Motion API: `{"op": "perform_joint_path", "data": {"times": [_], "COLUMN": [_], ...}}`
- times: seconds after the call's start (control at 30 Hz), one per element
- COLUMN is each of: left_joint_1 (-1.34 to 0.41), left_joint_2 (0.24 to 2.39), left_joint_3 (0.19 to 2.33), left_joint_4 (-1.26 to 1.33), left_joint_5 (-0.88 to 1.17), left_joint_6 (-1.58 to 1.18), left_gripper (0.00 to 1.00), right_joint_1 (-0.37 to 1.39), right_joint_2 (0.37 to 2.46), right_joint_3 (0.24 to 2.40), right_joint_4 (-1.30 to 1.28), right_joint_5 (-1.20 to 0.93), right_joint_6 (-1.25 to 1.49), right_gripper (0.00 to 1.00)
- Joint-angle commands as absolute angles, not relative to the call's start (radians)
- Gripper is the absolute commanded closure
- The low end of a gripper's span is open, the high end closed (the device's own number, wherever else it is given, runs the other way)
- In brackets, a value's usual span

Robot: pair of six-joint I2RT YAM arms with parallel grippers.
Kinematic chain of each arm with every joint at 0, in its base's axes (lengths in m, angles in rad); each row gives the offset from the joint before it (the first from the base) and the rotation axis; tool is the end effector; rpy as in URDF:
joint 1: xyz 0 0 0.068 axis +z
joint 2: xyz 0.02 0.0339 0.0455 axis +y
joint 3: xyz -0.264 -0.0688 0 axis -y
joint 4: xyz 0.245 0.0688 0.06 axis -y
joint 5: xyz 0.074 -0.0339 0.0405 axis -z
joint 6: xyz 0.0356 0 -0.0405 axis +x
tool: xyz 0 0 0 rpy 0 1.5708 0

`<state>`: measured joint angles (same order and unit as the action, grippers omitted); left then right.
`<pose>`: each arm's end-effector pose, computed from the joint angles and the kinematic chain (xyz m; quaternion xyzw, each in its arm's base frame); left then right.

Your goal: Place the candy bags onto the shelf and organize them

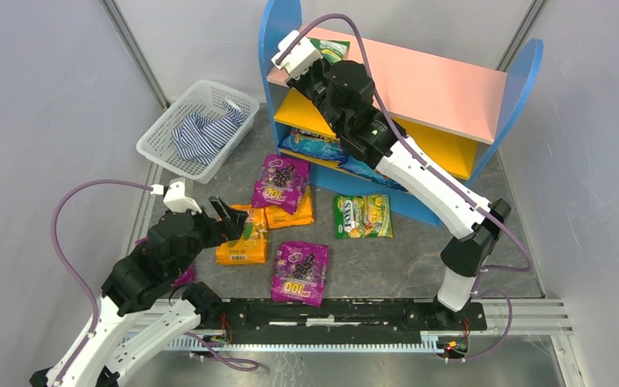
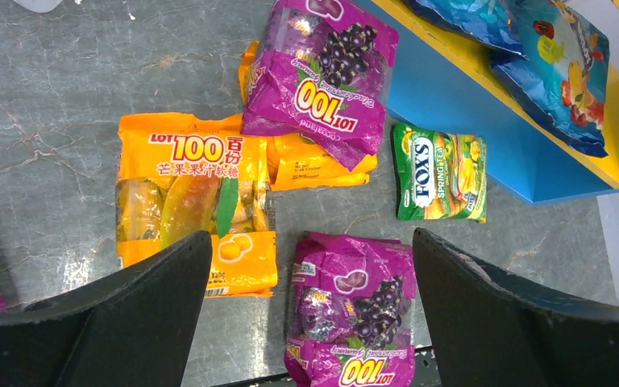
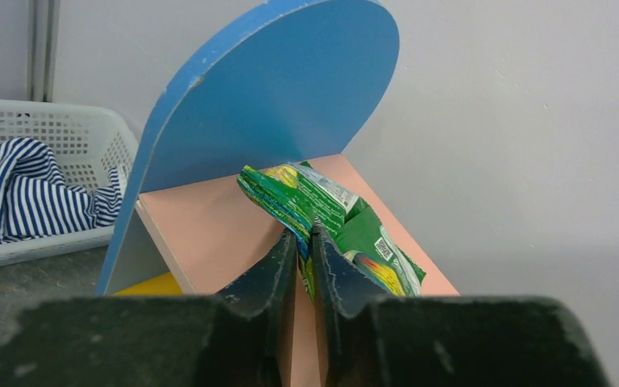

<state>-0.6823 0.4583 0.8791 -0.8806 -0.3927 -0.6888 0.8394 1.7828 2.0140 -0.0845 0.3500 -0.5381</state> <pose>0.0692 -0.0387 0.3377 -0.1056 0.8330 -0.1992 0.5053 0.2806 0.2944 0.5018 -0.3072 0.5805 -0.0006 0.7541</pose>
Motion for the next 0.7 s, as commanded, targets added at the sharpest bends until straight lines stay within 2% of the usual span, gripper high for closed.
{"op": "perform_joint_path", "data": {"times": [0.0, 0.2, 0.37, 0.53, 0.67], "left_joint_1": [-0.684, -0.684, -0.684, -0.684, -0.684], "left_joint_2": [0.46, 0.458, 0.461, 0.462, 0.459], "left_joint_3": [0.883, 0.881, 0.881, 0.879, 0.877], "left_joint_4": [-0.85, -0.851, -0.851, -0.851, -0.85], "left_joint_5": [-0.42, -0.421, -0.416, -0.418, -0.42], "left_joint_6": [-0.661, -0.661, -0.661, -0.662, -0.664], "left_gripper": [0.0, 0.0, 0.0, 0.0, 0.0], "right_joint_1": [0.844, 0.844, 0.841, 0.84, 0.839], "right_joint_2": [1.776, 1.799, 1.824, 1.757, 1.632], "right_joint_3": [2.005, 2.01, 2.069, 2.073, 1.958], "right_joint_4": [-0.007, -0.008, -0.011, -0.052, -0.051], "right_joint_5": [0.278, 0.15, 0.058, 0.108, 0.161], "right_joint_6": [-0.502, -0.425, -0.338, -0.253, -0.226], "right_gripper": [0.76, 0.47, 0.04, 0.02, 0.02]}}
